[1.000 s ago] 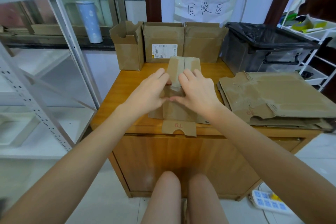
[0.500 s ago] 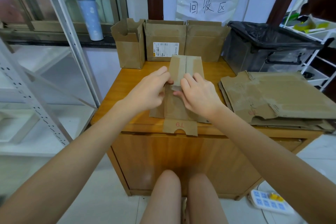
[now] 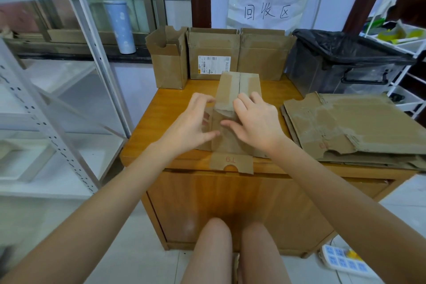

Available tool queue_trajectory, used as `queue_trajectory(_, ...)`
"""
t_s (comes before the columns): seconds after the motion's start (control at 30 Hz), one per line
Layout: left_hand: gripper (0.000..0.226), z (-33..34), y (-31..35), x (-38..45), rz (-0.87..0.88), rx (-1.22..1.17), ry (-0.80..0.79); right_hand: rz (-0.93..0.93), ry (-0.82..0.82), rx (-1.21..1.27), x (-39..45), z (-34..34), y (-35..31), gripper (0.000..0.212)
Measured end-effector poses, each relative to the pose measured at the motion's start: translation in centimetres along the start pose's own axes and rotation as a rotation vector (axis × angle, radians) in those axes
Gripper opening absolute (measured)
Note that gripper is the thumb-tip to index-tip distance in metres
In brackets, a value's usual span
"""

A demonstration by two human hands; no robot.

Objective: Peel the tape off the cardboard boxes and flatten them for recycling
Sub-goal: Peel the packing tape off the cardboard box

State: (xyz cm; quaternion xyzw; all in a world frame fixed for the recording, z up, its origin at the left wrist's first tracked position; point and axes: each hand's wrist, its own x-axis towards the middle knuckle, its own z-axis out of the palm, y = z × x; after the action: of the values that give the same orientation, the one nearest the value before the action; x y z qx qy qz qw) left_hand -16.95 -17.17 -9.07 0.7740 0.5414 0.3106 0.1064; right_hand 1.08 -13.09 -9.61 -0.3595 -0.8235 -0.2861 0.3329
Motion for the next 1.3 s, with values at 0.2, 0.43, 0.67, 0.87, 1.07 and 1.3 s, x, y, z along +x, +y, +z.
queue_trajectory(0.2, 0.044, 0.7, -0.8, 0.5, -0.084, -0.018, 0.008, -0.027, 0.026, 0.013, -0.1, 0.0, 0.0, 0.031)
queue_trajectory(0.43, 0.012, -1.1, -1.9, 0.7, 0.126, 0.36, 0.028, -0.043, 0.008, 0.048, -0.3, -0.3, 0.3, 0.028)
queue_trajectory(0.67, 0.004, -4.5, -1.5, 1.7, 0.337, 0.6, 0.114, -0.015, -0.016, 0.092, -0.2, -0.5, 0.4, 0.03)
queue_trajectory(0.87, 0.039, -6.1, 0.2, 2.3, 0.506, 0.735, 0.234, 0.032, -0.023, 0.179, -0.4, -0.6, 0.6, 0.032)
queue_trajectory(1.07, 0.012, -4.7, 2.2, 3.7, 0.408, 0.624, 0.235, 0.09, -0.041, 0.383, -0.5, -1.1, 2.3, 0.032)
queue_trajectory(1.3, 0.036, -4.5, 5.2, 4.2, 0.202, 0.331, -0.336, 0.047, -0.351, 0.61, 1.4, -2.9, 4.5, 0.025)
